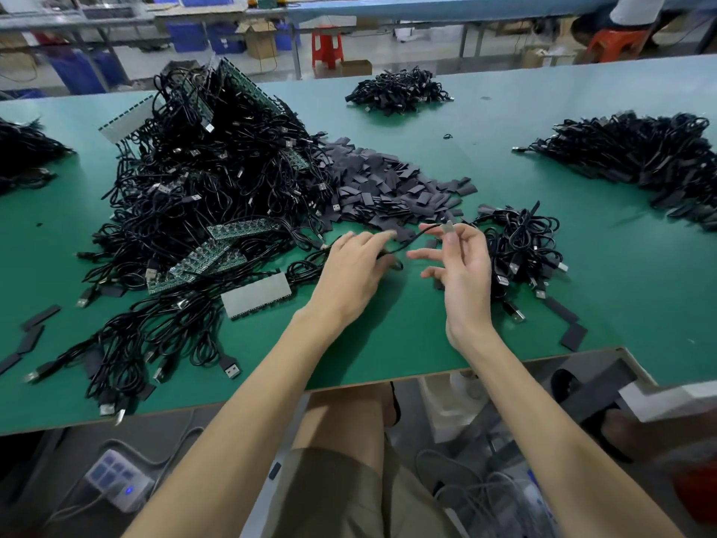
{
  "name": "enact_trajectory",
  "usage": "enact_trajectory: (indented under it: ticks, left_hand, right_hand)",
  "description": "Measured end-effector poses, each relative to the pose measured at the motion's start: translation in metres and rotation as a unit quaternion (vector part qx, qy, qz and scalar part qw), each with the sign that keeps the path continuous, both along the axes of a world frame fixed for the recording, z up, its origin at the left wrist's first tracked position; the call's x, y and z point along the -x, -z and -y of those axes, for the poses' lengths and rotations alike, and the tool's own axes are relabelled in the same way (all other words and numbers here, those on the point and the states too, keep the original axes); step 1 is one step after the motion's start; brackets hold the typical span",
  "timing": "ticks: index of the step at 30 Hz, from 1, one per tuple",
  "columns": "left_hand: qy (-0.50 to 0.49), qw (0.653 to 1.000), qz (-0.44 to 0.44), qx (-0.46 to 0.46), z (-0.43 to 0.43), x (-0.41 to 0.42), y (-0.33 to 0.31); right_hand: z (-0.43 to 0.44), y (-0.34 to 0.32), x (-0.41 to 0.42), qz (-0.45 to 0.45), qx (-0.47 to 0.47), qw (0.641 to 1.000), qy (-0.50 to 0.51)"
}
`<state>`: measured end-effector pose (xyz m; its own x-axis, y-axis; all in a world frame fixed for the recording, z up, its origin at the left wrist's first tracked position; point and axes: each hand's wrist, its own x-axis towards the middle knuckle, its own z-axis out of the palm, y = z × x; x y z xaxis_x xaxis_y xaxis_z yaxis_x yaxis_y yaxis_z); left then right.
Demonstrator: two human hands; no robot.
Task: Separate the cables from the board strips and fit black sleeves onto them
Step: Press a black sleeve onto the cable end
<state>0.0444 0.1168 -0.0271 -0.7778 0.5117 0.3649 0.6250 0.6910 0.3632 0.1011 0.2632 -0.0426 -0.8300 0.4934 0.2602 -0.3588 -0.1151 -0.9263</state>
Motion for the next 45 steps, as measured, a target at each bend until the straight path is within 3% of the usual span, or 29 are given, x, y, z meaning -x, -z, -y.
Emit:
enact_trajectory:
  ticks: [6,13,17,20,25,31,34,39,45]
  left_hand:
    - [0.024,0.992,0.041,-0.121,-0.012,-0.001,-0.014]
    - [0.046,0.979,0.179,-0.084,0.003,-0.019,-0.021]
    - [0.072,0.939,0.321,-0.104,0.013,-0.022,-0.019]
    - [0.085,0.917,0.369,-0.123,0.018,-0.025,-0.014]
    - [0.078,0.915,0.376,-0.121,0.026,-0.027,-0.007]
    - [0.088,0.924,0.353,-0.115,0.033,-0.026,-0.006]
    - [0.078,0.944,0.292,-0.134,0.03,-0.023,-0.006]
    - [0.055,0.925,0.306,-0.219,0.016,-0.022,-0.004]
    - [0.034,0.946,0.263,-0.188,-0.002,-0.019,0.008]
  right_hand:
    - [-0.002,0.001,0.0,0.021,0.017,0.999,0.042]
    - [-0.001,0.006,0.002,0.042,0.0,0.998,0.035]
    - [-0.001,0.006,0.003,0.037,-0.005,0.999,0.016]
    - [-0.002,0.006,0.003,0.044,0.008,0.999,-0.004]
    - [-0.003,0.002,0.002,0.068,0.059,0.996,-0.012]
    - [-0.001,0.002,0.001,0.089,0.044,0.995,-0.017]
    - [-0.001,0.004,0.001,0.091,0.013,0.995,-0.023]
    - [0.001,0.008,0.001,0.088,-0.071,0.993,-0.042]
    - [0.002,0.01,0.003,0.094,-0.083,0.991,-0.055]
